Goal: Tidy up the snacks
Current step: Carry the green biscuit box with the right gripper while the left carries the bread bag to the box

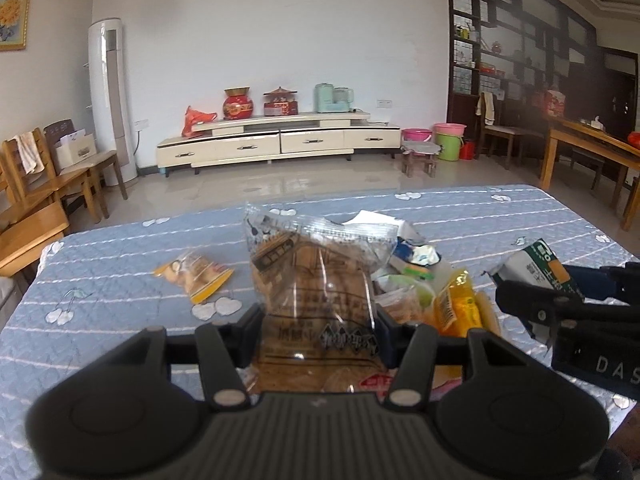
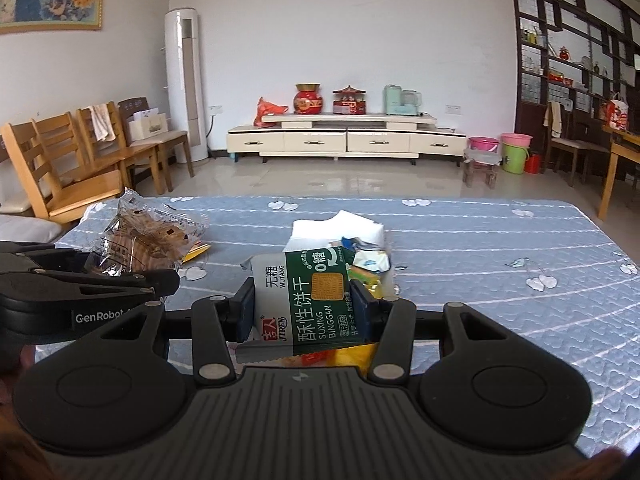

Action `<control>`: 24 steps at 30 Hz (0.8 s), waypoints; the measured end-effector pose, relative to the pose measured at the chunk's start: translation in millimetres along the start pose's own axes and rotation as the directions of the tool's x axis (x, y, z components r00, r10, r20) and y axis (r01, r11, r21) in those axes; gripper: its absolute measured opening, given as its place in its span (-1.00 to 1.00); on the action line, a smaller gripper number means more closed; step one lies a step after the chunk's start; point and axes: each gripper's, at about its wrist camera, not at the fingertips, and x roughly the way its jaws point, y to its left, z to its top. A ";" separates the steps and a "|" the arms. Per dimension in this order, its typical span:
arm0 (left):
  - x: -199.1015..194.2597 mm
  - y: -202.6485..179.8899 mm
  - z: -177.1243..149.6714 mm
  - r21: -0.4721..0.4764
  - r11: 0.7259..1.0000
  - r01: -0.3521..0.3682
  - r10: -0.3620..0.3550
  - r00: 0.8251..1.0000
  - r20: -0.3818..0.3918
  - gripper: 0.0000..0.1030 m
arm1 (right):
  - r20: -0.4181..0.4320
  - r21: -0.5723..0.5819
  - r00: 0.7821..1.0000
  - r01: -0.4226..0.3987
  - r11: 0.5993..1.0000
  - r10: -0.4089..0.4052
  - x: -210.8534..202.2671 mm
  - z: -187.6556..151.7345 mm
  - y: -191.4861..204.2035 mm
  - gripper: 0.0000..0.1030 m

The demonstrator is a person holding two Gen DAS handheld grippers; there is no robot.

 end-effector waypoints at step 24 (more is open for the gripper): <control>19.0 -24.6 5.2 0.042 0.998 0.051 -0.050 0.999 -0.014 0.06 | -0.003 0.046 0.999 0.054 0.997 -0.054 17.1 0.5 2.8 0.15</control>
